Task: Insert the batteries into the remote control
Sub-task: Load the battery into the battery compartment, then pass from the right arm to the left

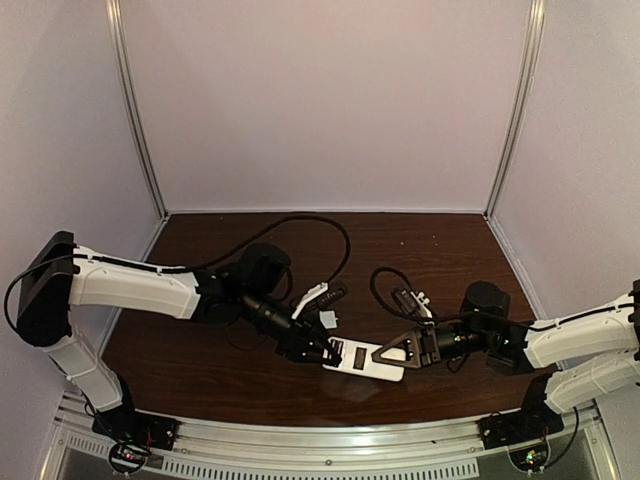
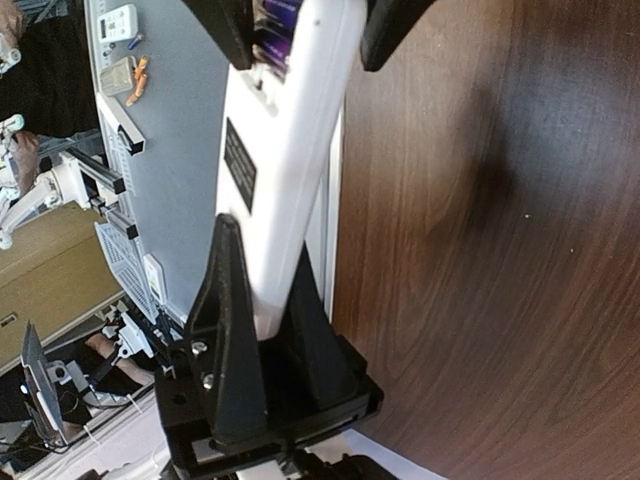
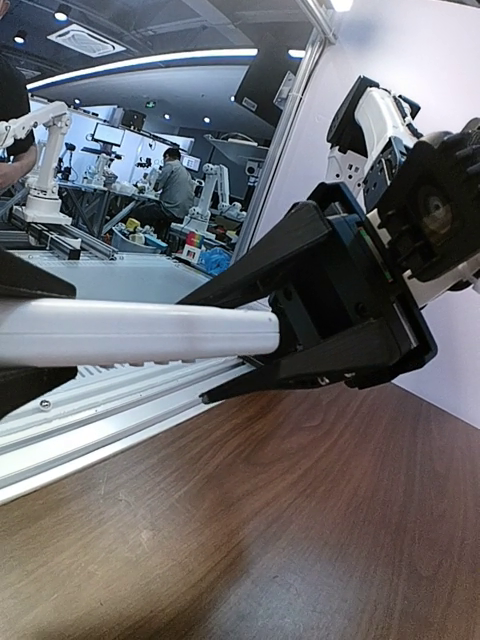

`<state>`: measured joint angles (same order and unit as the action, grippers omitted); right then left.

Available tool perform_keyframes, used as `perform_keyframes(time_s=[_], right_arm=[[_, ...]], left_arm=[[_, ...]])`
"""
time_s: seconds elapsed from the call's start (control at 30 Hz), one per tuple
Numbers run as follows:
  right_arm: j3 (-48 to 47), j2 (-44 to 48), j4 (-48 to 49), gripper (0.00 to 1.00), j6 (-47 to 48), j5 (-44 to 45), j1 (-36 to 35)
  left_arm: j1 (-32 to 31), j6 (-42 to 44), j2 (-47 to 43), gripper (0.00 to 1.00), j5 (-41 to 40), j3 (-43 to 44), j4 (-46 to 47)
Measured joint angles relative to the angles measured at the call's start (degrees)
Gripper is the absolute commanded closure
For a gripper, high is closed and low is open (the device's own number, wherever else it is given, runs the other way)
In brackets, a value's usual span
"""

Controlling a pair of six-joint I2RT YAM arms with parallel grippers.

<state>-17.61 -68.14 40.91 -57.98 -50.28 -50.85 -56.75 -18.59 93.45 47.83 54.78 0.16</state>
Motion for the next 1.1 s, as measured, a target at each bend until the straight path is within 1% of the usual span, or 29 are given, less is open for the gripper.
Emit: perform_keyframes(time_s=[0.03, 0.07, 0.13, 0.2, 0.23, 0.27, 0.33, 0.43, 0.53, 0.63, 0.73, 0.87, 1.0, 1.1], right_arm=[[0.0, 0.0, -0.3, 1.00, 0.2, 0.1, 0.0], [0.0, 0.0, -0.5, 1.00, 0.4, 0.2, 0.1], [0.0, 0.1, -1.3, 1.00, 0.9, 0.3, 0.2], [0.0, 0.5, -1.7, 1.00, 1.2, 0.0, 0.1], [-0.1, 0.8, -1.8, 1.00, 1.3, -0.2, 0.1], [-0.2, 1.1, -1.9, 1.00, 1.4, -0.3, 0.1], [-0.2, 1.7, -1.9, 1.00, 1.7, -0.7, 0.1], [-0.4, 2.7, -1.8, 1.00, 2.1, -1.3, 0.1], [-0.6, 3.3, -2.0, 1.00, 2.3, -1.6, 0.1], [-0.7, 3.3, -2.6, 1.00, 2.3, -2.1, 0.1], [-0.9, 3.5, -4.2, 1.00, 2.5, -2.3, 0.1], [-1.6, 3.8, -6.8, 1.00, 3.0, -2.5, 0.1], [-2.5, 3.8, -8.3, 1.00, 3.7, -2.8, 0.1], [-2.7, 3.7, -8.7, 1.00, 3.8, -2.9, 0.1]], left_arm=[[0.0, -0.2, 0.0, 0.68, -0.1, 0.1, -0.2], [0.0, -0.3, 0.1, 0.63, -0.3, 0.2, -0.3], [-0.1, -0.4, 0.3, 0.37, -0.9, 0.4, -0.5], [-0.1, -0.3, 0.3, 0.18, -2.1, 0.3, -0.3], [-0.1, -0.5, -0.1, 0.06, -3.6, -0.2, 0.6], [-0.1, -0.2, -0.7, 0.03, -4.3, -0.8, 1.2], [-0.1, 0.3, -4.2, 0.03, -7.9, -4.2, 3.3], [0.0, 3.2, -12.6, 0.03, -13.0, -8.5, 3.7], [-0.4, 8.3, -19.5, 0.03, -17.7, -9.0, 5.0], [-2.4, 15.0, -22.9, 0.03, -23.1, -8.9, 5.7], [-7.3, 22.6, -22.2, 0.03, -28.6, -7.4, 3.5], [-12.8, 31.1, -17.5, 0.03, -34.4, -3.2, -2.4], [-15.5, 36.7, -12.4, 0.03, -39.7, 0.5, -7.2], [-16.9, 39.2, -9.3, 0.03, -42.9, 2.9, -9.5]])
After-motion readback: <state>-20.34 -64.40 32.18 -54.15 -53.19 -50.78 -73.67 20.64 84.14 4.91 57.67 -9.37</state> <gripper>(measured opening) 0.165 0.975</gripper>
